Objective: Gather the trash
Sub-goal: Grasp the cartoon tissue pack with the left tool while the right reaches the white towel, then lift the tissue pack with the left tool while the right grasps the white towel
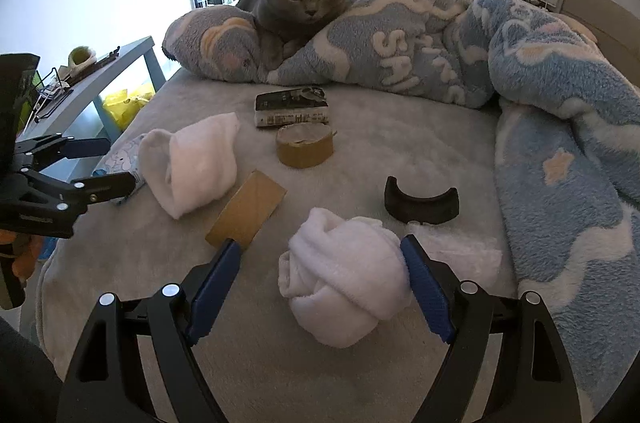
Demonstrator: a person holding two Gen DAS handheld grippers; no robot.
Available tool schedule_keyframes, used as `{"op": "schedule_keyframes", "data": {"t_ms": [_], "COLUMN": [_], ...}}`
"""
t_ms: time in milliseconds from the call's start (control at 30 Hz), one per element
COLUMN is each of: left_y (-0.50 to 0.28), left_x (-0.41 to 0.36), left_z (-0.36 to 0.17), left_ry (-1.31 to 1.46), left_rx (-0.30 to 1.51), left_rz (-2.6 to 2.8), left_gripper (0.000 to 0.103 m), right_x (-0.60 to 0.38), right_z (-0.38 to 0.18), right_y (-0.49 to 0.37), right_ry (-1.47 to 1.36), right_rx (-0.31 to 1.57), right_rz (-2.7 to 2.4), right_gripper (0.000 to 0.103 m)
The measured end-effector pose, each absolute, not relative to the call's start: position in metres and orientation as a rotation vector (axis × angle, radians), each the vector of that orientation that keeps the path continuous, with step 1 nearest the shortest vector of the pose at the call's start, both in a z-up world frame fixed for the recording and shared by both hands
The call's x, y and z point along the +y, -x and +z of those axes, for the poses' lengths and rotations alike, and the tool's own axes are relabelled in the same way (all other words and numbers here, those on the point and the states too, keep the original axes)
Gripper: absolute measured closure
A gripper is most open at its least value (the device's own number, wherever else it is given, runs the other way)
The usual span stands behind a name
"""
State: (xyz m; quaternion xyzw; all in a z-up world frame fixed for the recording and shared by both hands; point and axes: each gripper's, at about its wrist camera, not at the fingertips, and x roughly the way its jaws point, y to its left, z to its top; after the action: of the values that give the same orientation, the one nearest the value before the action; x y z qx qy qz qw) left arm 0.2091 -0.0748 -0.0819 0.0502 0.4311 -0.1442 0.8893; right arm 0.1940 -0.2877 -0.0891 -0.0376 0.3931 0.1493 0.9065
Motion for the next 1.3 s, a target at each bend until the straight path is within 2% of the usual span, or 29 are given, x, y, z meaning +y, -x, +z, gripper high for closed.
{"op": "schedule_keyframes", "data": {"t_ms": [100, 667, 800, 867, 967, 1300], "left_y": [-0.211, -0.214, -0.214, -0.214, -0.213, -0.207], "left_x": [-0.077, -0.085, -0.087, -0.086, -0.086, -0.077], "left_z": [-0.086, -0.096, -0.097, -0.097, -0.096, -0.077], "left_ry": [-0.109, -0.127, -0.132, -0.131, -0.129, -0.080], "left_rx": [0.919, 0.943, 0.940, 0.939, 0.934, 0.878], "left_rz": [-0.299, -0.300, -0.295, -0.295, -0.294, -0.287], "left_gripper": [0.020, 0.043, 0.045, 0.045, 0.046, 0.049], "right_x": [-0.287, -0.302, -0.301, -0.303, -0.309, -0.305], "right_z": [-0.090, -0.094, -0.098, -0.099, -0.096, -0.073], "right_y": [-0.193, -0.187, -0.188, -0.189, -0.191, -0.188], "right_ry": [0.090, 0.088, 0.114, 0.117, 0.105, 0.065], "right_rx": [0.816, 0.842, 0.860, 0.861, 0.860, 0.825], "right_rz": [0.319, 0.385, 0.359, 0.342, 0.311, 0.308], "right_gripper": [0.020, 0.024, 0.034, 0.044, 0.052, 0.054]}}
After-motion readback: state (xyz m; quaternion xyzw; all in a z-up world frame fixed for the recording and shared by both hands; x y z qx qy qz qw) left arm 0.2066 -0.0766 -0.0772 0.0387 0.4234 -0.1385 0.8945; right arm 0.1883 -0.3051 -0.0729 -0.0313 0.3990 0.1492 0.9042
